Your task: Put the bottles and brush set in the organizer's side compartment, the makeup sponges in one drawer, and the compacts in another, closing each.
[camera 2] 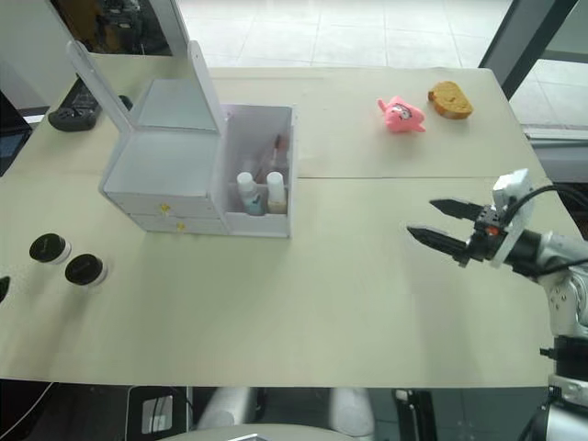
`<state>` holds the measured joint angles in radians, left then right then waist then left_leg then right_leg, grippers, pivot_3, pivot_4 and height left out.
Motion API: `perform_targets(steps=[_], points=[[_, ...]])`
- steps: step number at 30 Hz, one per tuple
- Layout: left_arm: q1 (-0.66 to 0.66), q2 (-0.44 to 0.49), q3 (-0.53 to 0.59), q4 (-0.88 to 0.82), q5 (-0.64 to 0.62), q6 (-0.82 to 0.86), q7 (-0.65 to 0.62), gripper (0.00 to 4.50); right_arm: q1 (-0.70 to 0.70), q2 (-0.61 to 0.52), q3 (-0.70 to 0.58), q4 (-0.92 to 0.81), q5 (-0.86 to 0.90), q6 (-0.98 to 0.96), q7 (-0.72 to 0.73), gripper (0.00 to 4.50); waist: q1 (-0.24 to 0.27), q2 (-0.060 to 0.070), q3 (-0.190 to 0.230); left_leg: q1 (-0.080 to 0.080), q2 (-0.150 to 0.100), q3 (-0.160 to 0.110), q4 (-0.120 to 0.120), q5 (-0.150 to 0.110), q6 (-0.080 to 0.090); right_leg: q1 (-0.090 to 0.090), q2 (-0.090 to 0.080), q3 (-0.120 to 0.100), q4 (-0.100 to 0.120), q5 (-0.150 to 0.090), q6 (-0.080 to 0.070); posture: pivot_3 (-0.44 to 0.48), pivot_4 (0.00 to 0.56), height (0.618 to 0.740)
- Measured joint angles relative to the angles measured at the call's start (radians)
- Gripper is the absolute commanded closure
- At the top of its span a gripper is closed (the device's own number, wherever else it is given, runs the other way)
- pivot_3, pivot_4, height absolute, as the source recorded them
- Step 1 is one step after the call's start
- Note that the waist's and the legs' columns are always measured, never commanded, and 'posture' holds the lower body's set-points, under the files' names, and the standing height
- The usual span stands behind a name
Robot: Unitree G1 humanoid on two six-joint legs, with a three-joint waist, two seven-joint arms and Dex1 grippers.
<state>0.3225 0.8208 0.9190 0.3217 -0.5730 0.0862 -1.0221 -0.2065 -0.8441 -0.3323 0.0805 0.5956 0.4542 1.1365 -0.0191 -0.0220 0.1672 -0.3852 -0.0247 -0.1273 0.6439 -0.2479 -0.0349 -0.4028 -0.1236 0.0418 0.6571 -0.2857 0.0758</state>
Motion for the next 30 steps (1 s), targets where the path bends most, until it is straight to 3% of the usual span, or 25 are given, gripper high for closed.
perform_targets(steps=[2, 7, 13, 16, 20, 23, 30], points=[[0.011, -0.005, -0.001, 0.001, -0.001, -0.004, -0.015, 0.01, 0.01, 0.001, -0.008, -0.001, -0.001, -0.003, -0.009, 0.0, -0.003, 0.0, 0.0, 0.0, 0.0, 0.0, 0.0, 0.0, 0.0, 0.0, 0.0, 0.0, 0.0, 0.0, 0.0, 0.0, 0.15, 0.74], [0.025, -0.068, -0.054, -0.189, -0.018, 0.047, 0.017, 0.01, -0.044, -0.005, 0.007, -0.106, 0.034, 0.043, -0.025, 0.0, -0.004, 0.0, 0.0, 0.001, 0.001, -0.001, 0.0, 0.0, 0.0, 0.001, 0.0, 0.0, 0.0, 0.0, 0.0, 0.0, 0.15, 0.74], [0.035, -0.114, -0.142, -0.478, -0.044, 0.146, 0.114, 0.01, -0.222, -0.035, 0.1, -0.286, 0.141, 0.202, -0.02, 0.0, -0.008, 0.0, 0.0, 0.0, 0.001, -0.001, 0.0, 0.0, 0.0, 0.0, 0.0, 0.0, 0.0, 0.0, 0.0, 0.0, 0.15, 0.74], [0.015, -0.165, -0.223, -0.632, -0.043, 0.211, 0.222, 0.01, -0.325, -0.036, 0.171, -0.356, 0.165, 0.254, -0.028, 0.0, -0.006, 0.0, 0.0, 0.0, 0.001, -0.001, 0.0, 0.0, 0.0, 0.0, 0.0, 0.0, 0.0, 0.0, 0.0, 0.0, 0.15, 0.74], [-0.059, -0.281, -0.373, -0.791, -0.016, 0.315, 0.443, 0.01, -0.462, 0.044, 0.253, -0.418, 0.185, 0.337, -0.122, 0.0, 0.001, -0.001, 0.0, -0.001, 0.0, -0.001, 0.001, 0.0, 0.0, 0.0, 0.0, 0.0, 0.0, 0.0, 0.0, 0.0, 0.15, 0.74], [-0.082, -0.366, -0.488, -0.87, 0.03, 0.362, 0.575, 0.01, -0.489, 0.101, 0.291, -0.458, 0.21, 0.39, -0.192, 0.0, 0.006, -0.001, -0.001, -0.002, 0.0, -0.001, 0.001, 0.0, 0.0, -0.001, 0.0, 0.0, 0.0, 0.0, 0.0, 0.0, 0.15, 0.74], [-0.168, -0.52, -0.68, -0.854, 0.197, 0.373, 0.794, 0.01, -0.482, 0.199, 0.363, -0.532, 0.192, 0.399, -0.336, 0.0, 0.008, -0.001, -0.001, -0.002, 0.0, -0.001, 0.002, 0.0, 0.0, -0.001, 0.0, 0.0, 0.001, 0.0, -0.001, 0.0, 0.15, 0.74]])
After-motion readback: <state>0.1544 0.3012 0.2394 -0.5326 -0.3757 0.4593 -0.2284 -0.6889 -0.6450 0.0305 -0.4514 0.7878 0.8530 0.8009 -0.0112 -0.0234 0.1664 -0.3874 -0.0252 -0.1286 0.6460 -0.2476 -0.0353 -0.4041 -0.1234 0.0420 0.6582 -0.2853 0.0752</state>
